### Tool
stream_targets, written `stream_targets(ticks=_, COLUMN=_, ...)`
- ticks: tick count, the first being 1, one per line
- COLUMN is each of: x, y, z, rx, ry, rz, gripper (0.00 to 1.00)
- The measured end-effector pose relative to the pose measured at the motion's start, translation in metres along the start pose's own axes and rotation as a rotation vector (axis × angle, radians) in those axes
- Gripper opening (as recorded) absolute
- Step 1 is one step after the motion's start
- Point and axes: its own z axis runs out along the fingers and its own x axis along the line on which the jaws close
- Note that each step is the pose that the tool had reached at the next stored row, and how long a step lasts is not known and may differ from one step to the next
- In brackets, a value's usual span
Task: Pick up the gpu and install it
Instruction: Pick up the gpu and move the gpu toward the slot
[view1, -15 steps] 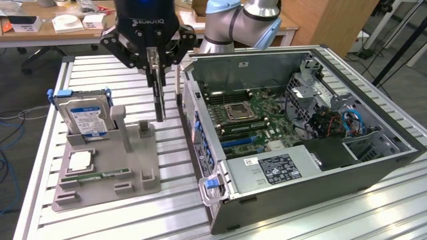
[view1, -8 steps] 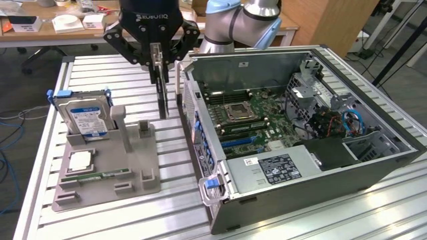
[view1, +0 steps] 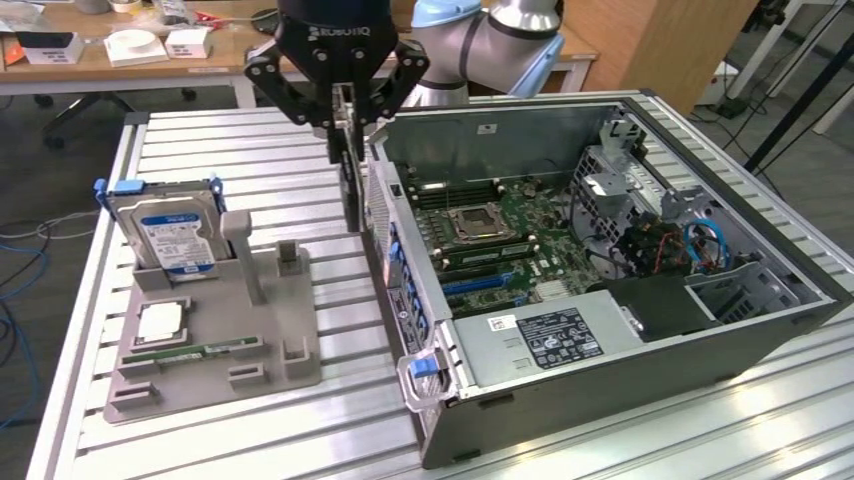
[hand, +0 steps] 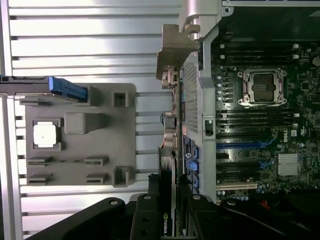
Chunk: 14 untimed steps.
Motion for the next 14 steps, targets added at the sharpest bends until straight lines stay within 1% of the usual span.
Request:
stream_targets(ticks=7, x=-0.017, y=0.0011, z=0.0006, rx=0.0001, ry=0.0001, rz=0.0, gripper=0.26)
stream_targets(ticks=14, x=-0.038, y=0.0023, z=0.0015, rx=0.0, ry=0.0001, rz=0.0, gripper=0.26)
